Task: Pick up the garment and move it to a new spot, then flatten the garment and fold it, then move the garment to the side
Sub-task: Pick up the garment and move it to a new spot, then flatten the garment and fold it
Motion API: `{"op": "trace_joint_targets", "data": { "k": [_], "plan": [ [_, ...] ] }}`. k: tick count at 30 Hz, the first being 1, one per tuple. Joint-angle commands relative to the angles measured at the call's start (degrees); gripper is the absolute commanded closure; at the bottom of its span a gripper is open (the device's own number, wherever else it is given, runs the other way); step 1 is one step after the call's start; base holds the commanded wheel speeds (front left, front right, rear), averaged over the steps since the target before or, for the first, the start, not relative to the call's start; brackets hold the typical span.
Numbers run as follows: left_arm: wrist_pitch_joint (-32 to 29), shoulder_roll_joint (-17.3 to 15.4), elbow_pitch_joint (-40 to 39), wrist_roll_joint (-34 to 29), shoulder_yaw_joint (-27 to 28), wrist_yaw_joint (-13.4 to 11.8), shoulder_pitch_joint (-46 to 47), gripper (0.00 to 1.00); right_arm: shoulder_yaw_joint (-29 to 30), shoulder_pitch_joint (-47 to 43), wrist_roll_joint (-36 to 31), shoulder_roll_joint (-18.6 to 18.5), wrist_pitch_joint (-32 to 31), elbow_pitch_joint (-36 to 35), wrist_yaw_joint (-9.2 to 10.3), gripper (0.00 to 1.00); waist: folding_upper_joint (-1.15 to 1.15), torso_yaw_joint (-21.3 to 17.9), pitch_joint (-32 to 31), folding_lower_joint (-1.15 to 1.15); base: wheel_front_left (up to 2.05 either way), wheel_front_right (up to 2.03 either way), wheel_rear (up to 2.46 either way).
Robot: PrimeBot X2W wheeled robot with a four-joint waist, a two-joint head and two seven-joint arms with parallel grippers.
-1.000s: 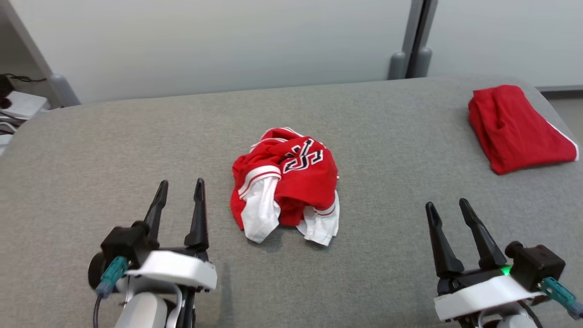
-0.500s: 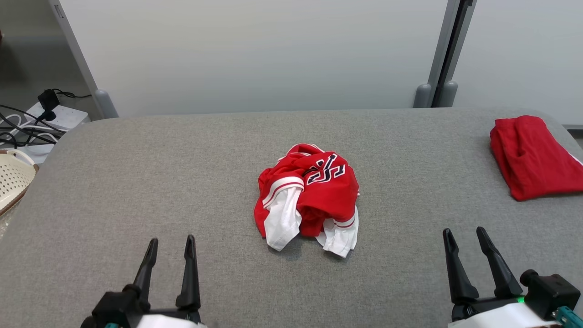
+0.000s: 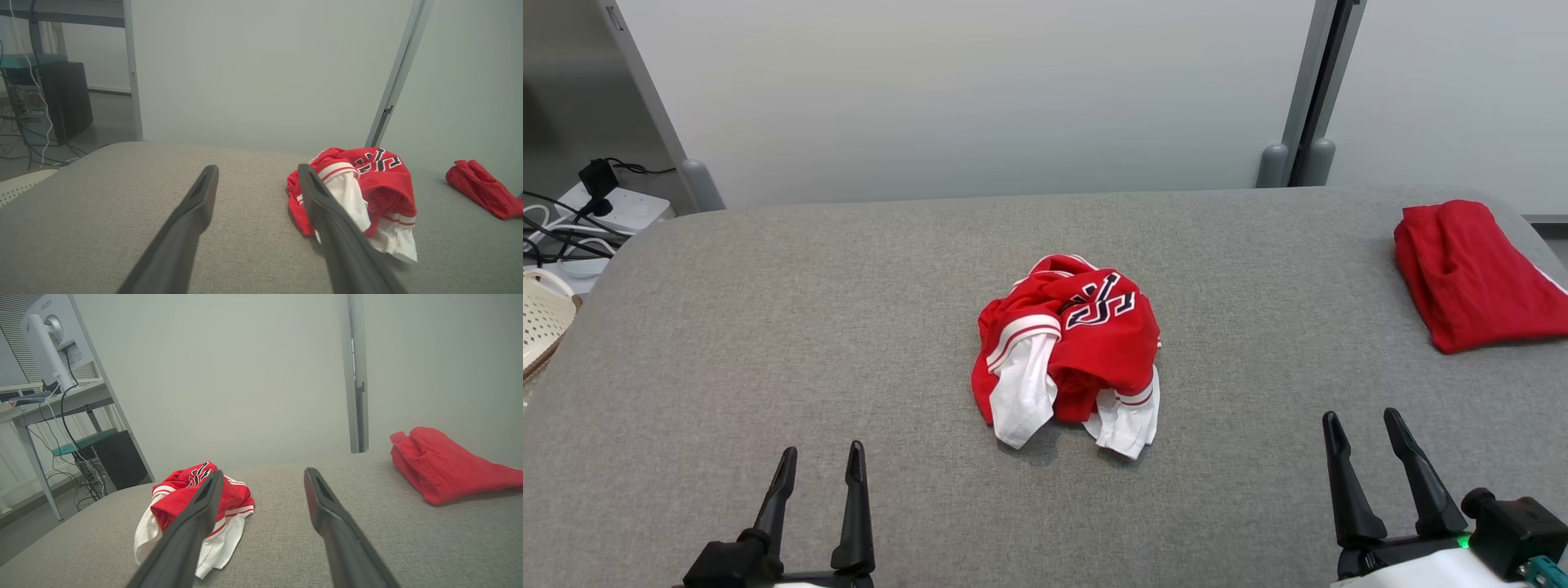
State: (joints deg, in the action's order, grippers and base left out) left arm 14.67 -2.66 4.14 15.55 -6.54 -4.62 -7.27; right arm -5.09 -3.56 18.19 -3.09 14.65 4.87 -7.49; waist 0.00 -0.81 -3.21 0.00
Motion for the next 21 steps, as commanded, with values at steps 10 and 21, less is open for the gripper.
{"op": "trace_joint_targets", "data": {
  "k": [10, 21],
  "plan": [
    [0.33, -0.21, -1.37, -0.97, 1.75, -0.36, 2.2, 0.0, -1.33, 1.21, 0.44, -0.57, 0.35, -1.48, 0.0, 0.0, 0.0, 0.2, 0.29, 0.0, 0.0, 0.0, 0.0],
    [0.33, -0.21, -0.73, -2.09, 2.0, -0.4, 2.19, 0.0, -2.08, 2.02, 0.06, -1.29, 0.35, -1.15, 0.0, 0.0, 0.0, -0.12, 0.55, 0.0, 0.0, 0.0, 0.0]
  ]
}}
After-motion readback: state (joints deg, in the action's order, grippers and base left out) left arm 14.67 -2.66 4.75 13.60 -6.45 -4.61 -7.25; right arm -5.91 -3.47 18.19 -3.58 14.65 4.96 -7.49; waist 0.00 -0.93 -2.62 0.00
